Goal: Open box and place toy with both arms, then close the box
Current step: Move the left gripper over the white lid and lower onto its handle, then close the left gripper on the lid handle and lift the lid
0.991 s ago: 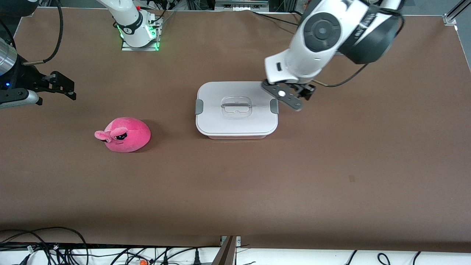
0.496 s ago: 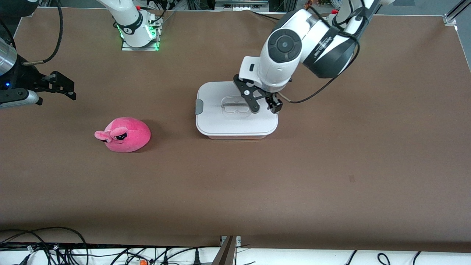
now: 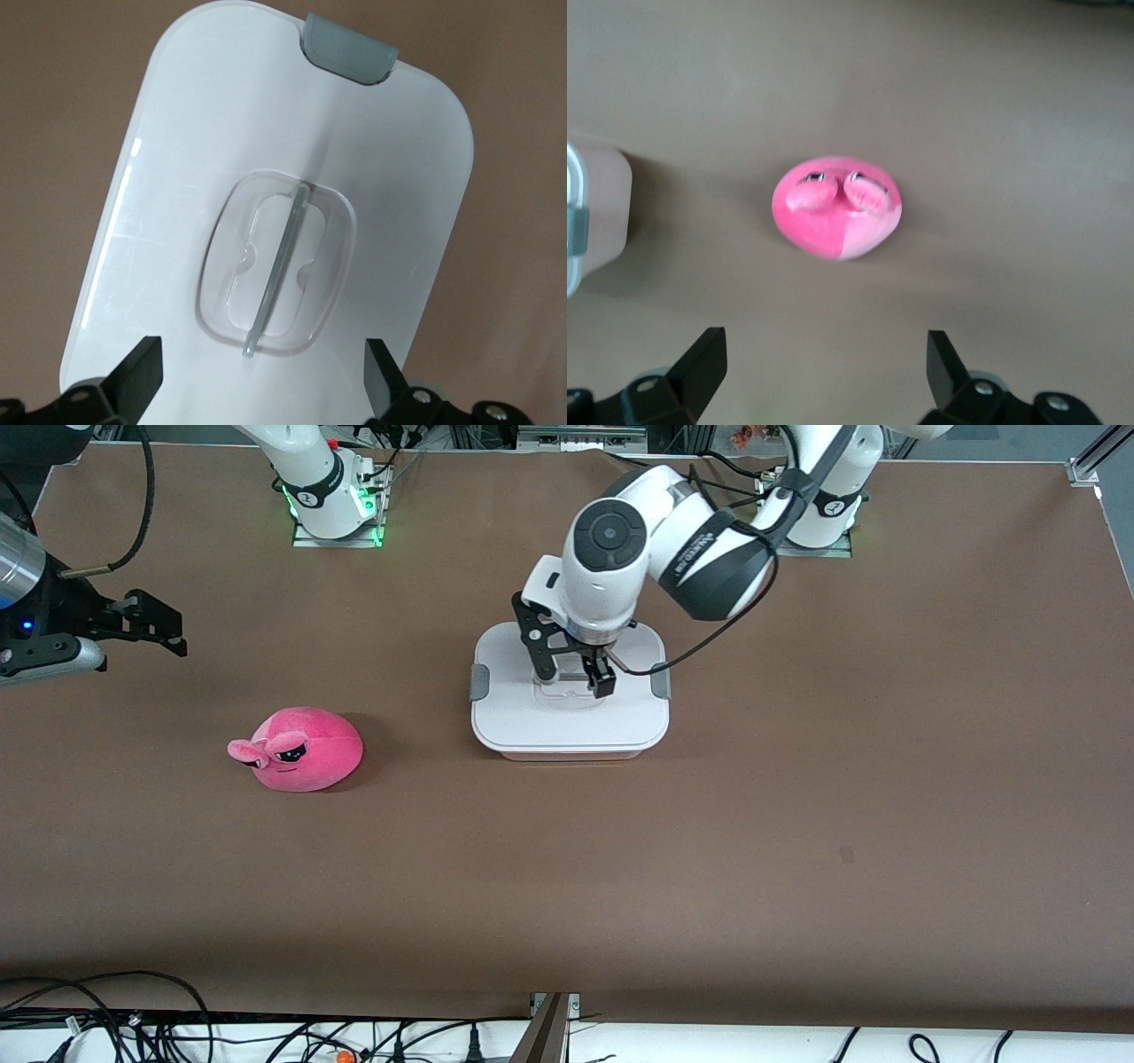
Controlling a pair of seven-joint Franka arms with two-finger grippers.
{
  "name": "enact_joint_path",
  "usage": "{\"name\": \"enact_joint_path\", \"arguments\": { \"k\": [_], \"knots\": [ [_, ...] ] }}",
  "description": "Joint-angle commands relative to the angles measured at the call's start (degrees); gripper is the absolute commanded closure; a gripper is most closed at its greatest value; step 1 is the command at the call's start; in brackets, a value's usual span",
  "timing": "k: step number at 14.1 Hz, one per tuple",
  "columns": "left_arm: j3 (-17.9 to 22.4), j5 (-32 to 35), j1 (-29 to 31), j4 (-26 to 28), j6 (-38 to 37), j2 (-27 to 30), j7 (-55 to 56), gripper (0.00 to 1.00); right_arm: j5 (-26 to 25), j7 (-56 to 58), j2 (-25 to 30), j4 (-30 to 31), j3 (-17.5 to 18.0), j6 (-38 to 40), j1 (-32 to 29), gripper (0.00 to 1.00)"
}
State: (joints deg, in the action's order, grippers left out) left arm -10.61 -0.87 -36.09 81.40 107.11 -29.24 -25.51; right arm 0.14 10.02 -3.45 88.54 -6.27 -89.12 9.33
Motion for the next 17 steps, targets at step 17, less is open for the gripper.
{"name": "enact_joint_path", "arguments": {
  "k": [17],
  "knots": [
    [0.6, 10.7, -4.1, -1.8, 3.6, -5.3, -1.6, 0.0, 0.3, 1.2, 0.0, -0.2, 0.3, -0.8, -0.3, 0.0]
  ]
}}
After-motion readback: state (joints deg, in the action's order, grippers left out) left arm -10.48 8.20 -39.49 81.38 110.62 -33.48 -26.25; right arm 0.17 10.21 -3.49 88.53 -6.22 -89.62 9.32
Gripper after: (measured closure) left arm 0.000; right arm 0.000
